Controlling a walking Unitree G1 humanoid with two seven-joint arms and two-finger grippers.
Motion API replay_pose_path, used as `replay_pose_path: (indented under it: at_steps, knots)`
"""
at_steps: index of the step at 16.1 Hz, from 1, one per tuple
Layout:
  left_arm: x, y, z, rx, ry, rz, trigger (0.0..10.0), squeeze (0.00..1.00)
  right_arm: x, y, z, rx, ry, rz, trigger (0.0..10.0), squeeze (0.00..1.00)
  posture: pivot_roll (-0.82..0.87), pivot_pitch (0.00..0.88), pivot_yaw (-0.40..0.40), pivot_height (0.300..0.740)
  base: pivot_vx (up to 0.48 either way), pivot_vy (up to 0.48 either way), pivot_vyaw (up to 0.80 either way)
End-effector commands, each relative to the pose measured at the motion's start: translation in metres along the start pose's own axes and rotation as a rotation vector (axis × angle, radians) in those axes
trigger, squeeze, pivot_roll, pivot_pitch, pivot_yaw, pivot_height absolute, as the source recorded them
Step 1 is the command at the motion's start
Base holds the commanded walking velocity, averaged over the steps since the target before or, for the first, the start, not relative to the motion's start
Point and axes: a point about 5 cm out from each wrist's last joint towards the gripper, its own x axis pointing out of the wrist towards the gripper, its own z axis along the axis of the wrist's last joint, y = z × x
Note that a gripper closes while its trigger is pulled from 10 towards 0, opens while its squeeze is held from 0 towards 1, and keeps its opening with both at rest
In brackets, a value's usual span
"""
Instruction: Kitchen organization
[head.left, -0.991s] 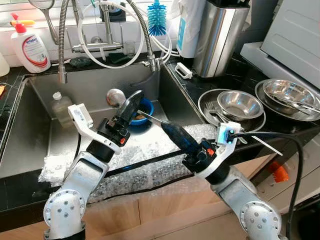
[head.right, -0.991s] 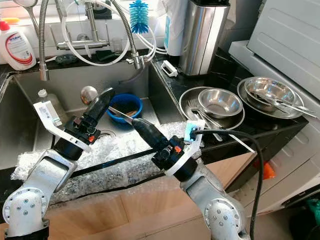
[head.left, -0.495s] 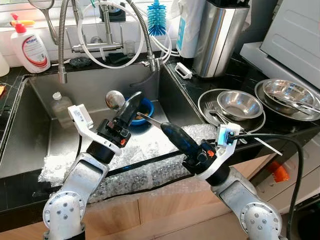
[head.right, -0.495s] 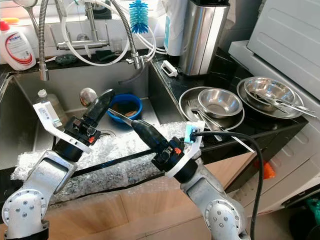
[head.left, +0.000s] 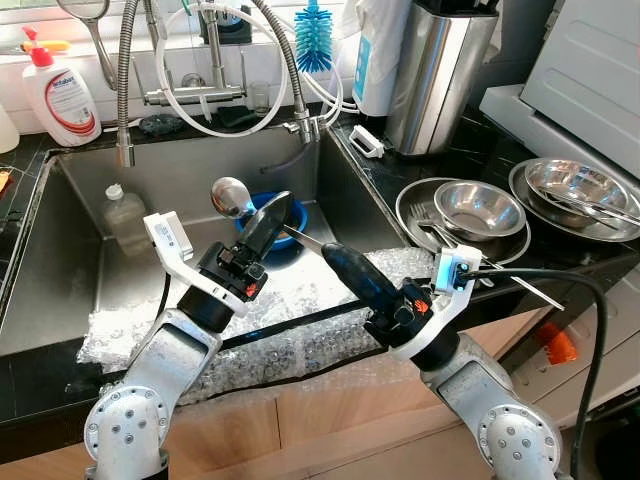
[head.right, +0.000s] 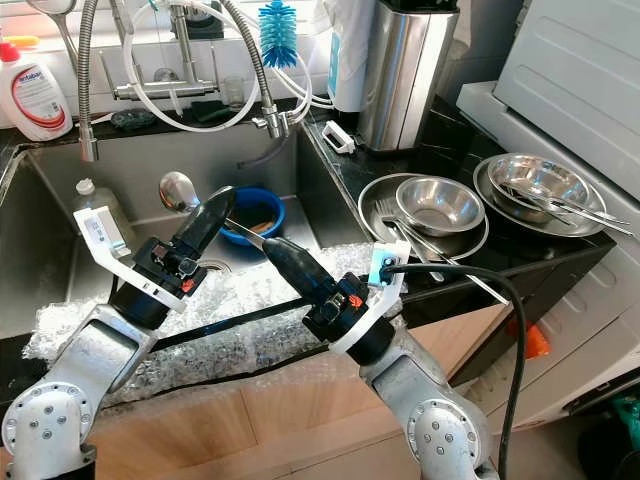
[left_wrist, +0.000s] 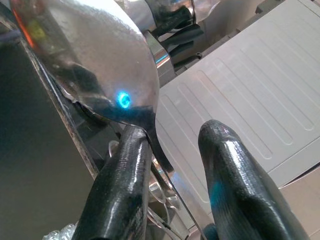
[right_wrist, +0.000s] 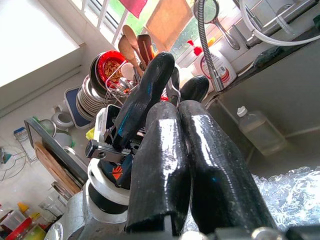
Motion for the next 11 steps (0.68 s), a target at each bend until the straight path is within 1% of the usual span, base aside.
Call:
replay_pose_path:
  at_steps: [1,9,11]
  knots:
    - [0.0003,-0.0066,-0.0015,-0.005,0.012,-0.031,0.0,0.0,0.0014,0.0016,0.0004,-0.007,0.001,0.01,10.0,0.0,0.04,0.037,-0.044,0.74,0.0,0.0,0.0]
    - [0.0003,-0.0081,-0.001,-0.008,0.006,-0.043,0.0,0.0,0.0008,0.0006,-0.0031,-0.012,0.02,0.006,10.0,0.0,0.04,0.023,-0.043,0.74,0.0,0.0,0.0]
    - [0.0015,-0.008,0.0015,-0.025,-0.024,-0.039,0.0,0.0,0.0005,0.0002,-0.0036,-0.012,0.02,0.003,10.0,0.0,0.04,0.018,-0.042,0.74,0.0,0.0,0.0]
